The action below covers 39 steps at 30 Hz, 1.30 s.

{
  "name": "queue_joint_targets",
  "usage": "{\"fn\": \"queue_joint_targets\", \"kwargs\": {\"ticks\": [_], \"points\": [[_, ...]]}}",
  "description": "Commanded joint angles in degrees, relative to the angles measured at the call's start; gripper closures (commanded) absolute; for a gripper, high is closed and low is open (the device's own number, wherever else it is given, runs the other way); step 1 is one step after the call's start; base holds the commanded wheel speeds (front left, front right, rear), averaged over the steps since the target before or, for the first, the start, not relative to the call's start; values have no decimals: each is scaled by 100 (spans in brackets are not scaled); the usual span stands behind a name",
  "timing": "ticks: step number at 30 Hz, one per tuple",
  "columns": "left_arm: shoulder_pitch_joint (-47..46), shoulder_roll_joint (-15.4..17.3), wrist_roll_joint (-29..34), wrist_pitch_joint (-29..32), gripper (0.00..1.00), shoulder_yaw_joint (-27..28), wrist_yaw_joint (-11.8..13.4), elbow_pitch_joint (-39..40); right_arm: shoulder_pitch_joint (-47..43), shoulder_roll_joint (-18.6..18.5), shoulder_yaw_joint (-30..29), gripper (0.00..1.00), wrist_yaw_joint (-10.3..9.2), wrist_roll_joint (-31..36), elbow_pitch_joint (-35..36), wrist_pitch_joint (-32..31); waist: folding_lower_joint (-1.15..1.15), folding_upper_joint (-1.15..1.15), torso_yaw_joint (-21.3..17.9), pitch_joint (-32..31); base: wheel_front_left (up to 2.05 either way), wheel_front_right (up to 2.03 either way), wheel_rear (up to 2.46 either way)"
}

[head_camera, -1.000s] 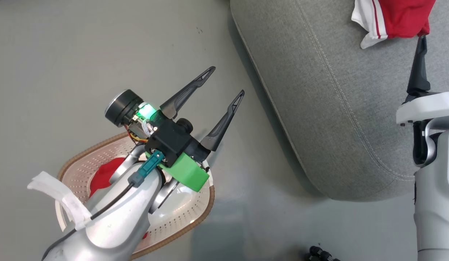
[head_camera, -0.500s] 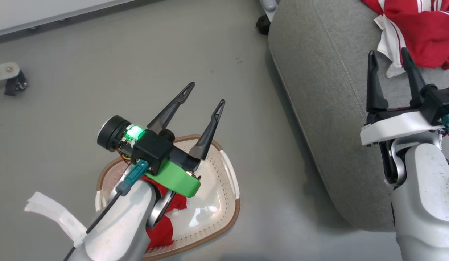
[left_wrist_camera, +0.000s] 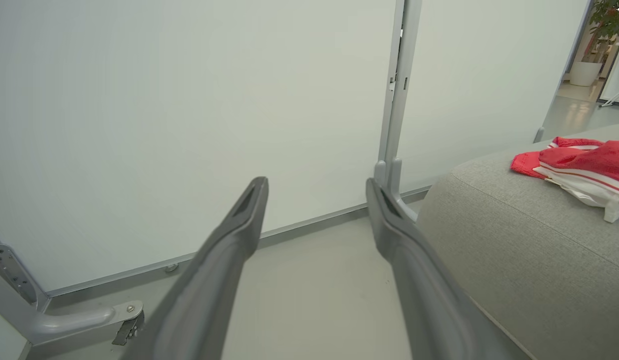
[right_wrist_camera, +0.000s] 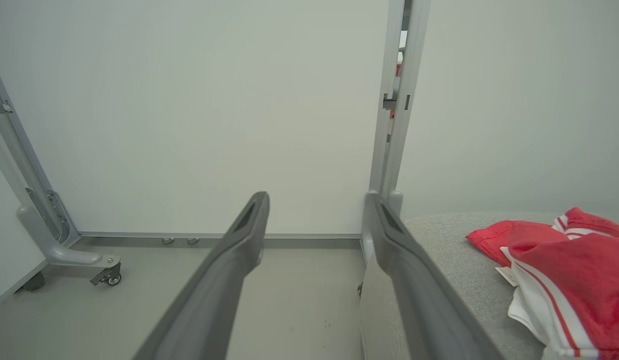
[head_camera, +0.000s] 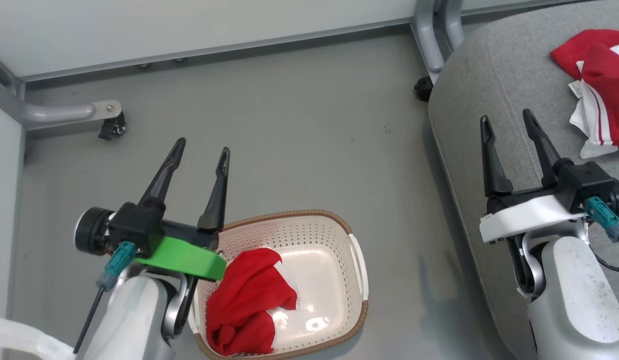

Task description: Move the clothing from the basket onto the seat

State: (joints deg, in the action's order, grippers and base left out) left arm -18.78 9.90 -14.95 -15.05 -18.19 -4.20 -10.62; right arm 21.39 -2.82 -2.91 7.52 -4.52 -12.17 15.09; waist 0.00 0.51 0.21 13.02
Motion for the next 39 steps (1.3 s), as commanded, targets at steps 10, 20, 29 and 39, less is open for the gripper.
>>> {"fn": "queue_joint_targets", "kwargs": {"ticks": [10,20,29,39], "points": [[801,-147,130,-19,0,967,-27,5,-742,-17,129,0,-6,-291,267,11,0,-51,410,-637,0,0,0],[1326,-376,308,-19,0,1606,-63,43,-1482,-17,276,0,-6,-498,465,11,0,-51,468,-914,0,0,0],[1580,-471,493,-19,0,1800,-142,25,-1915,-16,351,0,-6,-544,677,11,0,-51,502,-1069,0,0,0],[1601,-552,568,-19,0,1978,-209,68,-1965,-16,448,0,-6,-611,712,11,0,-51,521,-1054,0,0,0]]}}
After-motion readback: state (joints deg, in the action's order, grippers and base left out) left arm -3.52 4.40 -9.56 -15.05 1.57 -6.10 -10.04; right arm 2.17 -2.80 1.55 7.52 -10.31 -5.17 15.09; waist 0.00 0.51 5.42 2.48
